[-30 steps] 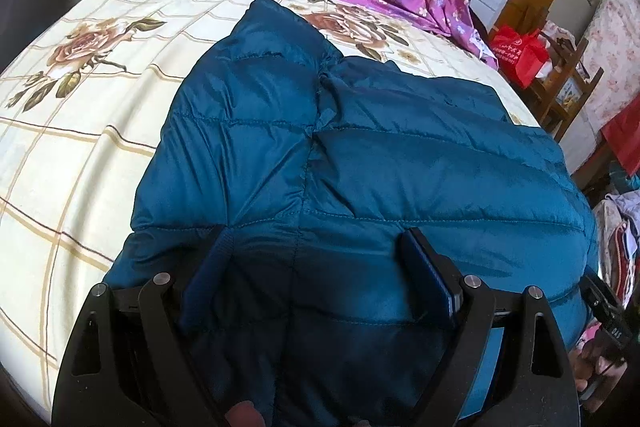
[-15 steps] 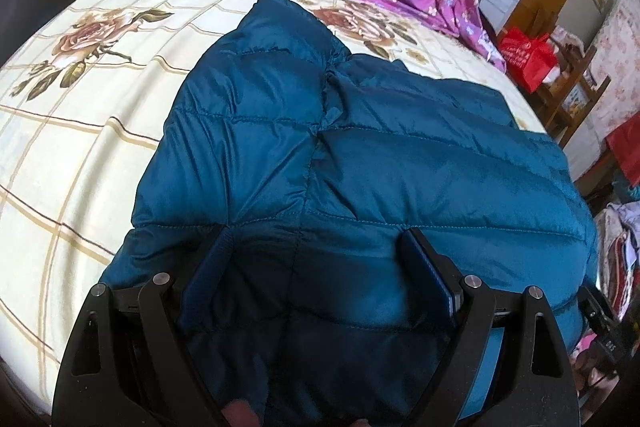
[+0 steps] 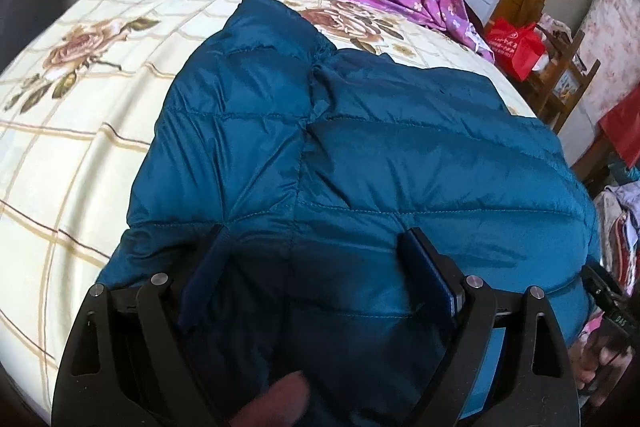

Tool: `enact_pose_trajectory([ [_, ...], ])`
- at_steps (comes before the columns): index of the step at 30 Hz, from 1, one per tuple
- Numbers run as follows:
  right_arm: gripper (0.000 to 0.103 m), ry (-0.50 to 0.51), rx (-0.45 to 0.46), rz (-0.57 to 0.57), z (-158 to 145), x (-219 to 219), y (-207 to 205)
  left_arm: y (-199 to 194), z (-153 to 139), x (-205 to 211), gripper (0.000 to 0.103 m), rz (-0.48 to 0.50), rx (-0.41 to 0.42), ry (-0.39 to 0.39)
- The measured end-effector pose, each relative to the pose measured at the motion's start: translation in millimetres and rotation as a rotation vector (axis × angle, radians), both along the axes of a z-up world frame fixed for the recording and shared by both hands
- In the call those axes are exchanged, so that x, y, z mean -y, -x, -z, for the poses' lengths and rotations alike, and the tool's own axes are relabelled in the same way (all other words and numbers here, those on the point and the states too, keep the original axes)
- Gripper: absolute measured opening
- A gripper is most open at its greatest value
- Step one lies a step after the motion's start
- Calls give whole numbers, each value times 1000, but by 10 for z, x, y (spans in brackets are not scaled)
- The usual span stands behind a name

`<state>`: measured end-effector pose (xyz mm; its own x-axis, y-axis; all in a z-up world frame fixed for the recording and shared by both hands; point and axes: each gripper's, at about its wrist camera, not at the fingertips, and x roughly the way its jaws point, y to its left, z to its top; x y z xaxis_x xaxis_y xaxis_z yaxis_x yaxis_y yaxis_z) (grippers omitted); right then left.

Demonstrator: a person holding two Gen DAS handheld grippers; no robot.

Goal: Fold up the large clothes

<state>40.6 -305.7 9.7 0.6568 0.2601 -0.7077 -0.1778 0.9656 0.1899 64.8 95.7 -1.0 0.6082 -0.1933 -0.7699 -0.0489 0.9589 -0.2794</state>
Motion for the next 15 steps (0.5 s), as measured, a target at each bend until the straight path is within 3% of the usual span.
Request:
enact_pose_trajectory([
  [4,103,-22,-20,57,-284,87,155,90,-161,-83,88,17,-31,20],
  [10,103,76,9,69,-830,140,897,864,-717,106,88,45,68,-113],
  [15,103,102,-3,62,-1041,91,1583,1569,-861,482,88,141,65,-171],
])
